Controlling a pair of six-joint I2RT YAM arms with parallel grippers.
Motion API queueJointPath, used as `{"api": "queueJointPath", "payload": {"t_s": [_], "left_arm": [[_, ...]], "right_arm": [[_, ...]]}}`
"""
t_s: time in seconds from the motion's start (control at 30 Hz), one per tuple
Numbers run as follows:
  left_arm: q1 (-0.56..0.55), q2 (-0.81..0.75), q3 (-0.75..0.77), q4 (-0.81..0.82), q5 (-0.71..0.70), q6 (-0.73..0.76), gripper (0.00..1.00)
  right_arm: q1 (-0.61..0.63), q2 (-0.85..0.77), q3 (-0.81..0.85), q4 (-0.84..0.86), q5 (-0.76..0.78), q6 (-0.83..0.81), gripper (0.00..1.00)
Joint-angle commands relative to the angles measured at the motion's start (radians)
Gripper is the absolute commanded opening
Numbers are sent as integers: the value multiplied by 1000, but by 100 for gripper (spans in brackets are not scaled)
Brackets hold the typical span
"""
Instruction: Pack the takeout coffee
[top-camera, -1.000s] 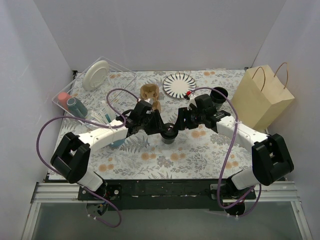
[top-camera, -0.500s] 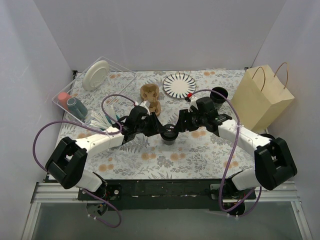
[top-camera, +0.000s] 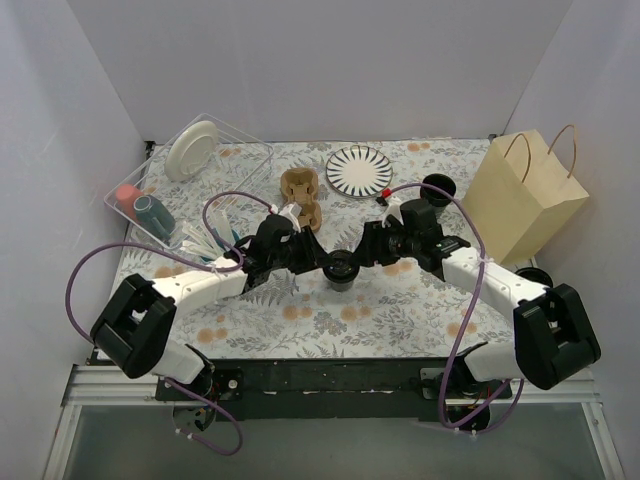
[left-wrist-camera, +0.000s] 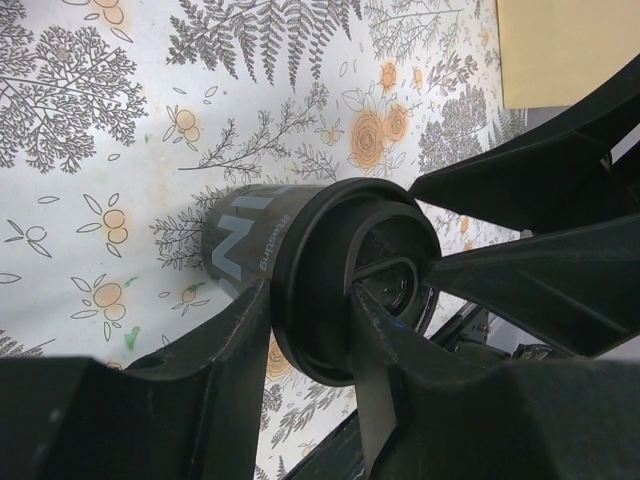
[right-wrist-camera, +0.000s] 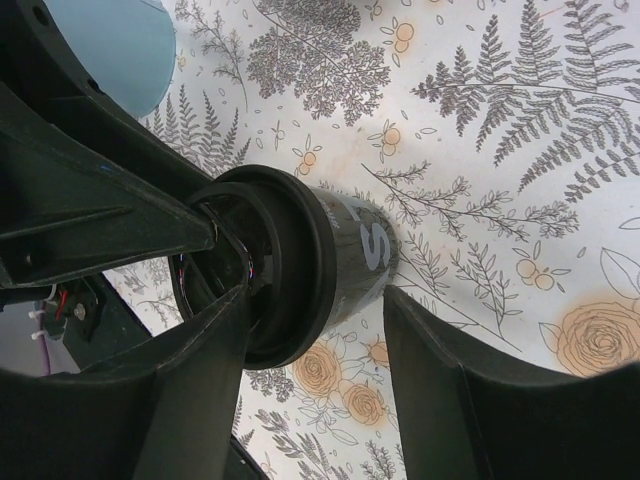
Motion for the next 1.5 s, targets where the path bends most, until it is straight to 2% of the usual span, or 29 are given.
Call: {"api": "queueJointPath", "payload": {"t_s": [0.0,0.13,0.37,0.7,1.0,1.23,1.47], "left_arm": [[-7,51,31,-145,12,76,25],[-7,74,74,-170,18,97,26],[-7,88,117,-181,24,114,29],[-7,99,74,-148,22,93,30],[-10,85,-1,-95,6,62,31],[-11,73,-22,-90,-8,57,31],[-13,71,-16,-96,-11,60,31]], "right_arm": [[-33,-29,22,-31,-17,-2,63],[-53,-25,50,-30,-48,10,67],[-59,-29,67,-22,-85,22,68],[-59,-23,10,32,-146,85,72],[-59,-59,-70,92,-128,128,63],[-59,-83,-96,92,-110,127,51],[-59,-117,-80,58,-76,125,54]]}}
